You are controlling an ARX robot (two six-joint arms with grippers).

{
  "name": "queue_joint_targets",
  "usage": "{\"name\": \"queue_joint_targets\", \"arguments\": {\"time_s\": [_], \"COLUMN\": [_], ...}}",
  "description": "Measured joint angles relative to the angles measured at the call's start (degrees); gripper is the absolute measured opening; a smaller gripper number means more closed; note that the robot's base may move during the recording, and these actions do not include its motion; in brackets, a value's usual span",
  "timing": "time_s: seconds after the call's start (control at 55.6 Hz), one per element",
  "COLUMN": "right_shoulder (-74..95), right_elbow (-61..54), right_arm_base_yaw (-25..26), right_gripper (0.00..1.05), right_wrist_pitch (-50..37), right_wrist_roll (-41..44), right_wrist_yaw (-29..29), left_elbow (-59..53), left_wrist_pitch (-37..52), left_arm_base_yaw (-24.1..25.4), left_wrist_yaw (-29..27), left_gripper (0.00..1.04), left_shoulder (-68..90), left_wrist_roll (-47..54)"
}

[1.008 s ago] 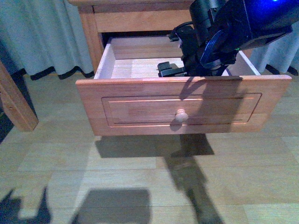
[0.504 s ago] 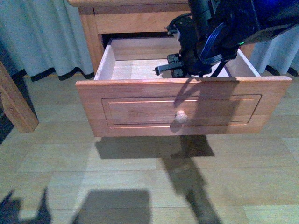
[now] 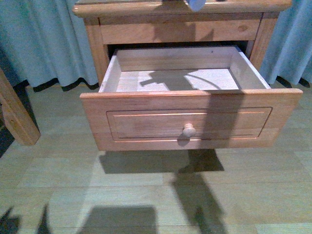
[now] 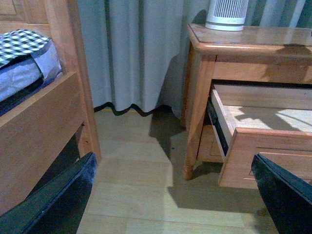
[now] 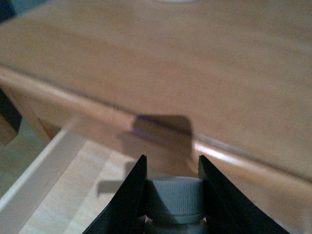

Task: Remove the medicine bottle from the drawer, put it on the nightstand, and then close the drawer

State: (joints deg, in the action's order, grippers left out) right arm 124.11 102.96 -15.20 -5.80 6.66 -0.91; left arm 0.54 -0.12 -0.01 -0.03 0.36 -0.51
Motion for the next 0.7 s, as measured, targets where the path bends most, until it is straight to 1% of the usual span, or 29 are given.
{"name": "queue_joint_targets", "arguments": {"time_s": [0.108,0.198,0.342,0.504,0.54,0.558,0.612,0.63,0.684,0.702], "right_shoulder": [1.6,4.3,12.1,20.9,22.3,22.5,23.1,23.1,22.7,22.6], "right_elbow": [7.4,13.0,22.6,30.2,31.2,31.3,31.3,31.3,30.2,29.9], "right_arm_base_yaw": [0.9,1.7,2.9,3.6,3.6,3.7,3.7,3.7,3.7,3.7], "right_gripper": [0.28,0.28,0.28,0.28,0.35,0.37,0.47,0.49,0.59,0.61], "right_wrist_pitch": [0.0,-1.8,-4.1,-5.0,-5.3,-5.5,-7.0,-7.4,-10.6,-11.1], "right_wrist_roll": [2.5,5.1,9.9,12.6,12.9,13.0,12.9,12.9,12.9,12.9], "right_wrist_yaw": [0.9,1.5,2.4,3.4,3.8,3.8,3.9,3.9,3.9,3.8], "left_elbow": [0.0,0.0,0.0,0.0,0.0,0.0,0.0,0.0,0.0,0.0], "left_wrist_pitch": [0.0,0.0,0.0,0.0,0.0,0.0,0.0,0.0,0.0,0.0], "left_arm_base_yaw": [0.0,0.0,0.0,0.0,0.0,0.0,0.0,0.0,0.0,0.0], "left_wrist_yaw": [0.0,0.0,0.0,0.0,0.0,0.0,0.0,0.0,0.0,0.0], "left_gripper": [0.98,0.98,0.98,0.98,0.98,0.98,0.98,0.98,0.98,0.98], "left_shoulder": [0.0,0.0,0.0,0.0,0.0,0.0,0.0,0.0,0.0,0.0], "left_wrist_roll": [0.0,0.0,0.0,0.0,0.0,0.0,0.0,0.0,0.0,0.0]}}
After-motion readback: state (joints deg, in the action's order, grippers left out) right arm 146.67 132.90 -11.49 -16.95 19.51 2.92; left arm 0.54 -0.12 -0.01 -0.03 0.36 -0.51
